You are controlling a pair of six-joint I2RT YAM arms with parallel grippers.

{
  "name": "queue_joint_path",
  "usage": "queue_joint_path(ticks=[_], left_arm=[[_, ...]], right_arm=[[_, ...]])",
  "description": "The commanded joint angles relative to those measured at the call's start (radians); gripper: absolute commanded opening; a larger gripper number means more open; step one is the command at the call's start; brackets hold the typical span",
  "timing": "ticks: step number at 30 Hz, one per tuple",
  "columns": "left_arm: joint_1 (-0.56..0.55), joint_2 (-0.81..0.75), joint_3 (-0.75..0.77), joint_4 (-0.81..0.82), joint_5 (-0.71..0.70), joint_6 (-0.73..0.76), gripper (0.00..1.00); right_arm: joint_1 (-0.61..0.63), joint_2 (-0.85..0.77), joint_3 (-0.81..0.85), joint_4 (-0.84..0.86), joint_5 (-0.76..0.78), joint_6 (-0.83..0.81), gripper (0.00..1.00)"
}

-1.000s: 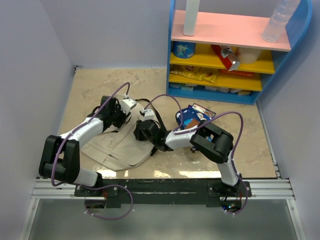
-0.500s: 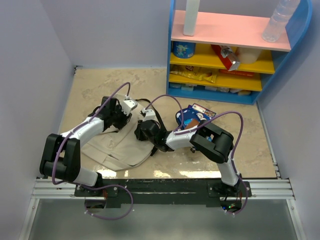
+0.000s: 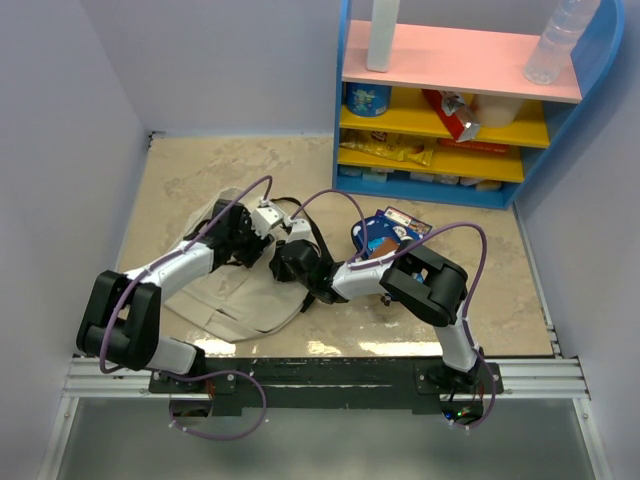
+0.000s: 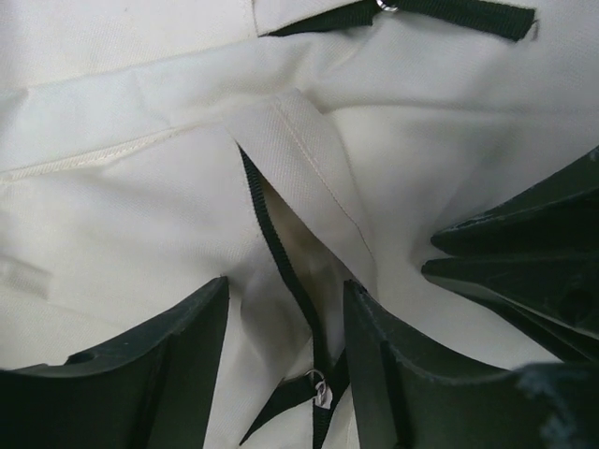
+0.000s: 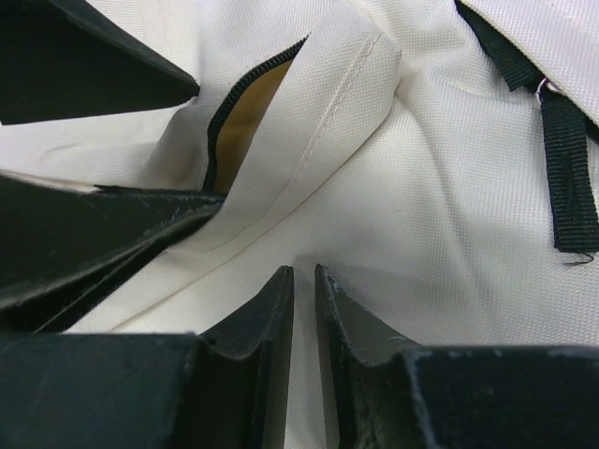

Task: Pack the student bag
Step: Unzip the student bag at the center of the board.

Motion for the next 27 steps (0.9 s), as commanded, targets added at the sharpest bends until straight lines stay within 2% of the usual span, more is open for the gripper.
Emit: queue_joint_path(ticks=[1, 5, 6, 7, 8, 10, 15, 27], left_arm=[[-0.012, -0.025, -0.039, 0.080, -0.118, 0.005, 0.54], [-0.012, -0.027, -0.039, 0.097, -0.192, 0.021, 0.36], [-0.012, -0.028, -0.037, 0.098, -0.200, 0.019, 0.26], [-0.012, -0.031, -0.036, 0.095, -0.208, 0.022, 0.21], [-0.012, -0.036, -0.034, 0.091, -0.208, 0.025, 0.10], [-0.012, -0.034, -0.025, 0.074, -0.202, 0.027, 0.00], [-0.012, -0.074, 0.006, 0.034, -0.180, 0.010, 0.00], [-0.004, -0.137, 0.199, -0.141, -0.051, -0.018, 0.00]], right_arm=[[0.006, 0.026, -0.046, -0.188, -0.037, -0.002, 0.20], [0.007, 0.024, -0.057, -0.183, -0.037, 0.001, 0.19], [0.006, 0.024, -0.058, -0.180, -0.037, 0.002, 0.18], [0.006, 0.024, -0.058, -0.178, -0.037, 0.004, 0.18], [0.006, 0.024, -0.060, -0.180, -0.037, 0.005, 0.18], [0.006, 0.023, -0.063, -0.177, -0.037, 0.007, 0.17], [0.006, 0.024, -0.073, -0.169, -0.032, 0.013, 0.12], [0.004, 0.049, -0.089, -0.195, 0.000, 0.024, 0.01]])
